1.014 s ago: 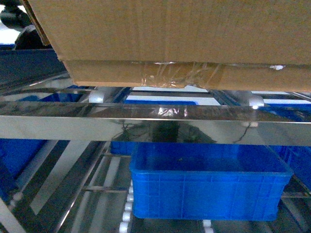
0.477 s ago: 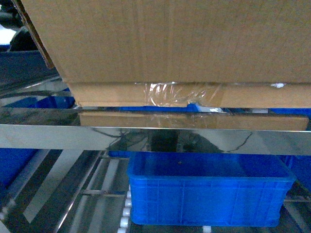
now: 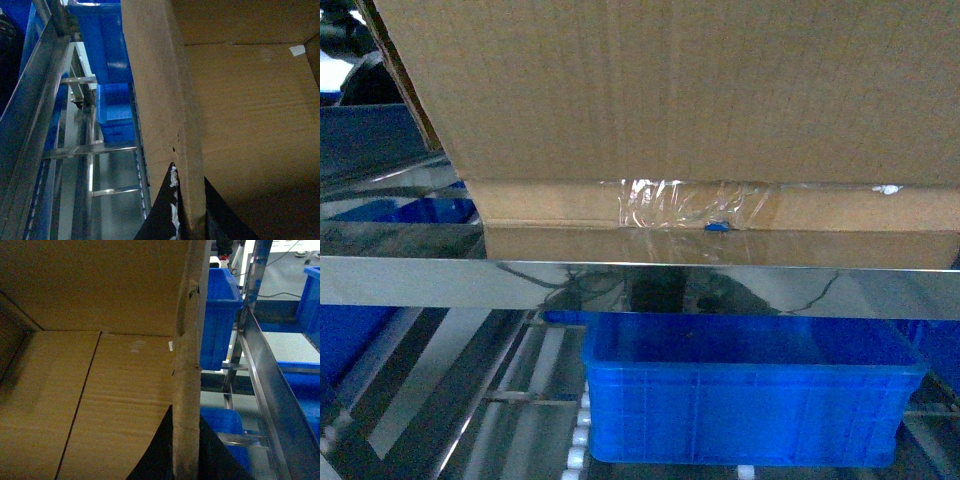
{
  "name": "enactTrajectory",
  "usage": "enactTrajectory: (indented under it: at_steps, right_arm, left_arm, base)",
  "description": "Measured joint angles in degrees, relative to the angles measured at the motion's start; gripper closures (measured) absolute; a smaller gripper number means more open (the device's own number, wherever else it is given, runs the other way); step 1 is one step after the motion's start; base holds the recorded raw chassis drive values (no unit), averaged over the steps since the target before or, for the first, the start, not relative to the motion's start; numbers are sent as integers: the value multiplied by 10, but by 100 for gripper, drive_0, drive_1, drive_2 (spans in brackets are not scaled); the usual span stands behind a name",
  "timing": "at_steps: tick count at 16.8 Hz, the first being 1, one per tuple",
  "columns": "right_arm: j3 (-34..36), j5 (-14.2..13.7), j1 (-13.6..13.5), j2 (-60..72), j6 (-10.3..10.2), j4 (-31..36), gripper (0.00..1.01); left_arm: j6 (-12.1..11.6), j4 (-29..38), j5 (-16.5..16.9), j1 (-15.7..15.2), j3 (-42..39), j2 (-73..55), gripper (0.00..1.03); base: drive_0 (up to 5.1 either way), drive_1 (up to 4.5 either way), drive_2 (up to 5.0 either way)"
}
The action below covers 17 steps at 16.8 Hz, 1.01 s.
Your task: Sort boxes to right shelf from conveyor
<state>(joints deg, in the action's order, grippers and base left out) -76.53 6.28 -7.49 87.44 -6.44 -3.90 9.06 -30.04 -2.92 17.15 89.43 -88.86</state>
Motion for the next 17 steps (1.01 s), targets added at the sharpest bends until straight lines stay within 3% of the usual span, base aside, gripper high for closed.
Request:
enactTrajectory:
  at_steps: [6, 8, 11, 12, 14, 17]
  right_arm:
    - [-33, 4, 1, 34, 1, 13, 97]
    - [-33, 9, 0, 36, 1, 41, 75]
    - [-13, -7, -5, 35, 3, 124, 39]
    - [2, -17, -12, 33, 3, 157, 28]
    - [12, -15, -12, 31, 3, 172, 4]
    - [21, -21, -11, 24, 3, 205, 3]
  left_arm:
    - [-1, 16, -4, -6, 22, -29, 100]
    - [0, 35, 11, -3, 2, -28, 79]
    - [30, 170, 46, -1, -53, -21, 42]
    - [37, 221, 37, 1, -73, -17, 31]
    - [44, 240, 39, 2, -73, -14, 6]
    - [44, 252, 34, 4, -73, -13, 5]
  base:
    - [0, 0, 0]
    - [0, 0, 0]
    - [0, 0, 0]
    - [0, 0, 0]
    - [0, 0, 0]
    - [0, 0, 0]
